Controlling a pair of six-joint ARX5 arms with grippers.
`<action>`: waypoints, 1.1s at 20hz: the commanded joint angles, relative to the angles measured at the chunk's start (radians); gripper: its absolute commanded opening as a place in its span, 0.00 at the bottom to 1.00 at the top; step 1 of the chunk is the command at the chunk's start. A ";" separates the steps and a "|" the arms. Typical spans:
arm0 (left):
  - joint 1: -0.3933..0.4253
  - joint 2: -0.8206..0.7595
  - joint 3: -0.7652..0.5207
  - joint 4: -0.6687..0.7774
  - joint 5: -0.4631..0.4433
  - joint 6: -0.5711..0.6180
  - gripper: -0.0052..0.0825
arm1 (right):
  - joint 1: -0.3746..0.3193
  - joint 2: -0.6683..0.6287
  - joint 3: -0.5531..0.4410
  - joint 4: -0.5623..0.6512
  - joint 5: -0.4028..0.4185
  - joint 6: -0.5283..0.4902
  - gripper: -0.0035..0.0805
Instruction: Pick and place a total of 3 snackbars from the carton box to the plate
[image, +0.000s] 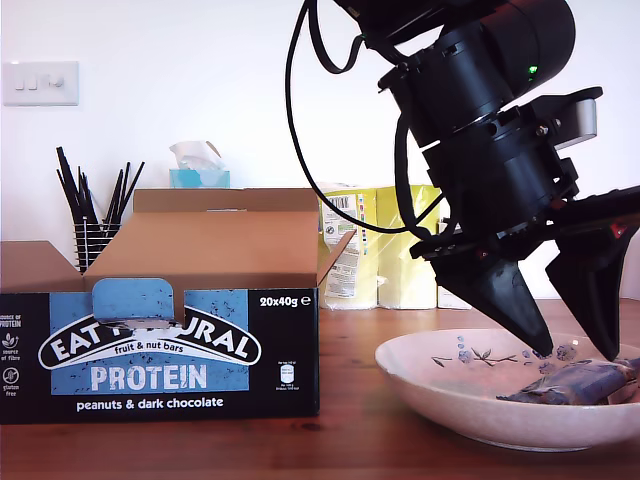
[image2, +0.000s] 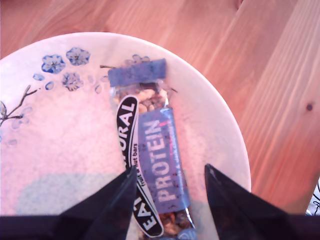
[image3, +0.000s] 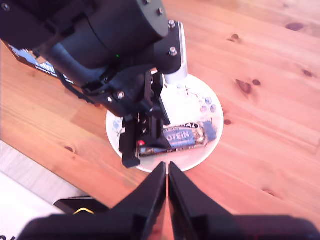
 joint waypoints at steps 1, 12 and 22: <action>-0.003 0.027 -0.003 -0.004 0.002 -0.002 0.46 | -0.002 -0.007 0.015 0.020 0.000 -0.007 0.03; 0.124 -0.295 0.045 -0.117 -0.003 0.043 0.04 | -0.002 0.003 0.014 0.153 -0.018 -0.041 0.03; 0.234 -0.545 -0.369 0.012 -0.059 0.015 0.04 | -0.002 0.137 0.014 0.290 -0.116 -0.119 0.03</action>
